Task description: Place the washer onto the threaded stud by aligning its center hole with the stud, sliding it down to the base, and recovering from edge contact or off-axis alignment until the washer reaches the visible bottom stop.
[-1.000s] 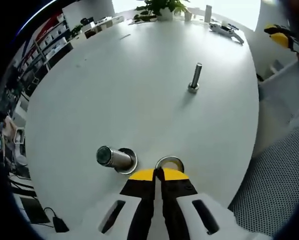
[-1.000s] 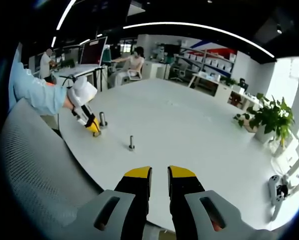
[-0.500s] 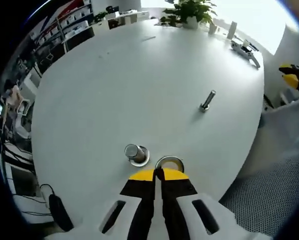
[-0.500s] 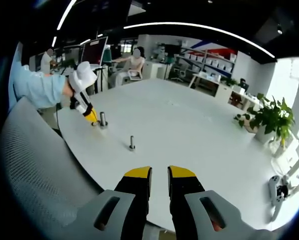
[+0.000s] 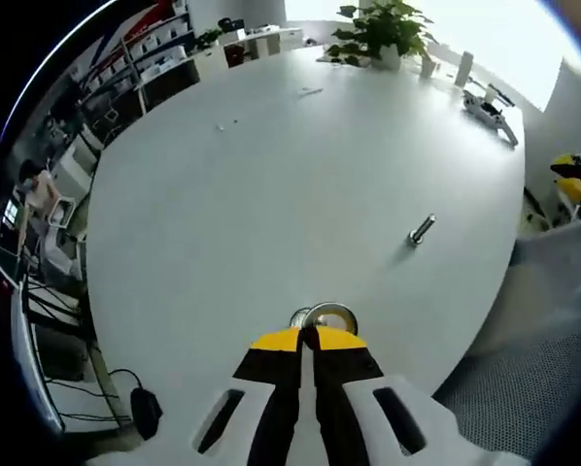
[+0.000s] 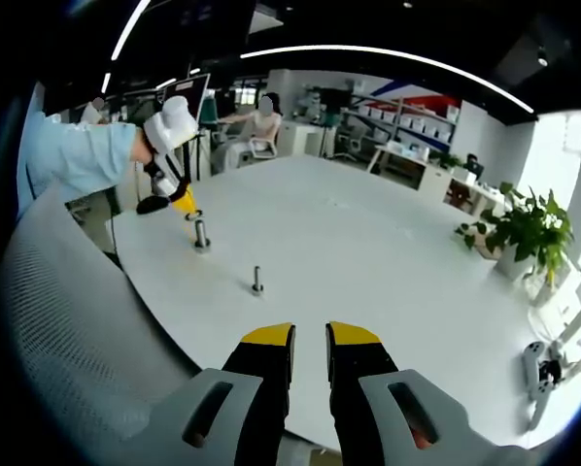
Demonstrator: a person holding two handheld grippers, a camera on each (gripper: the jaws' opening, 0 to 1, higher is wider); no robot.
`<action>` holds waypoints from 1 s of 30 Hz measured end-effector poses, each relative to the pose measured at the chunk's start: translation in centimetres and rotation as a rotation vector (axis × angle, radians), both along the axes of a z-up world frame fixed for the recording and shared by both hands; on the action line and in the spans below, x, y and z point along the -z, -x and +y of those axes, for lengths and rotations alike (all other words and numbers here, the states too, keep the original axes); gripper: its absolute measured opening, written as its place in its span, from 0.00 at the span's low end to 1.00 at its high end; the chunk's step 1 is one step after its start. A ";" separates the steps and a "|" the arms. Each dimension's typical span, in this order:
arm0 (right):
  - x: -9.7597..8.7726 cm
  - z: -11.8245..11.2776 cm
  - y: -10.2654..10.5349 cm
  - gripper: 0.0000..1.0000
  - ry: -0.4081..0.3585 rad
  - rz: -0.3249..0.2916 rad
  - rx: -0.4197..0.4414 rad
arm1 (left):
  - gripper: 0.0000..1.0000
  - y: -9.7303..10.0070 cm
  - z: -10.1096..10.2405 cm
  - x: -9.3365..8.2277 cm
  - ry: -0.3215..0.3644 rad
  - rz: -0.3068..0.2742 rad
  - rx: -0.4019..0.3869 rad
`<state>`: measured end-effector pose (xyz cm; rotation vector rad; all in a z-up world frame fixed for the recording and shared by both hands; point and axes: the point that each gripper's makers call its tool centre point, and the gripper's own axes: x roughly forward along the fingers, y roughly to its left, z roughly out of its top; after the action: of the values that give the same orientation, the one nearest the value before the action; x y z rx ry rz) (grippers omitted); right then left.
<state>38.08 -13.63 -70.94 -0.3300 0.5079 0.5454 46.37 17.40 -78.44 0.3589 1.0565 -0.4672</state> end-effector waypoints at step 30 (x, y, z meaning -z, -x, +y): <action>0.1 -0.1 0.0 0.15 -0.003 0.009 0.007 | 0.02 -1.1 0.7 2.3 -0.035 0.099 0.011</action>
<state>38.09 -13.73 -71.01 -0.3229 0.5166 0.5406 47.44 18.13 -80.74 0.3761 1.1605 -0.4809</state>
